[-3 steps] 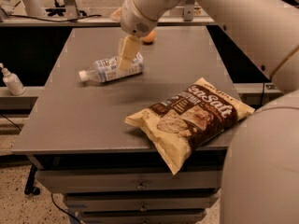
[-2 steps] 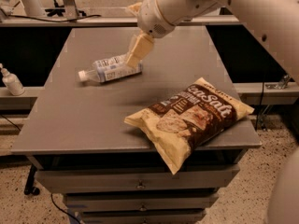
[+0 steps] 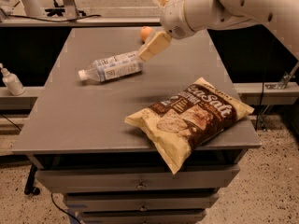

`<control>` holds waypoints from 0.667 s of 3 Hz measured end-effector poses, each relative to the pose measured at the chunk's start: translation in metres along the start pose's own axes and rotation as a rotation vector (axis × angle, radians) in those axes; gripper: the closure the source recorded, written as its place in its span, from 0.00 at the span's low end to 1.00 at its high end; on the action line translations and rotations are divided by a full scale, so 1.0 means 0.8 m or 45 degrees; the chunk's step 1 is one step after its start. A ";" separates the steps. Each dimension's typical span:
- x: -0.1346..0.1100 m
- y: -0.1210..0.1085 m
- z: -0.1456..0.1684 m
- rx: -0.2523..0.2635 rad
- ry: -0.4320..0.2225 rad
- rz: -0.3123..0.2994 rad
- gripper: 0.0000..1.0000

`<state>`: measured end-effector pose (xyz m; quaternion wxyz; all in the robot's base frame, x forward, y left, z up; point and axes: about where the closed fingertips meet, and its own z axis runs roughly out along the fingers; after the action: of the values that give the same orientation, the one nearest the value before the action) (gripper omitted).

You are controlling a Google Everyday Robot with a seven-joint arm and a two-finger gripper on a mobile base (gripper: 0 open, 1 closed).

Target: Knock blue plastic bottle over

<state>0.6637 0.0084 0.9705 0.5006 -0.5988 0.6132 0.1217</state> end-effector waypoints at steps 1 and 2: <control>-0.001 0.004 -0.001 -0.024 0.020 -0.040 0.00; 0.003 -0.021 -0.032 0.003 0.116 -0.134 0.00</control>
Offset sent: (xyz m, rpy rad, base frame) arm 0.0222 -0.0911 0.0499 -0.3010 -0.1487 -0.0608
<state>0.6669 -0.0163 0.9886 0.4784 -0.6346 0.6033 0.0672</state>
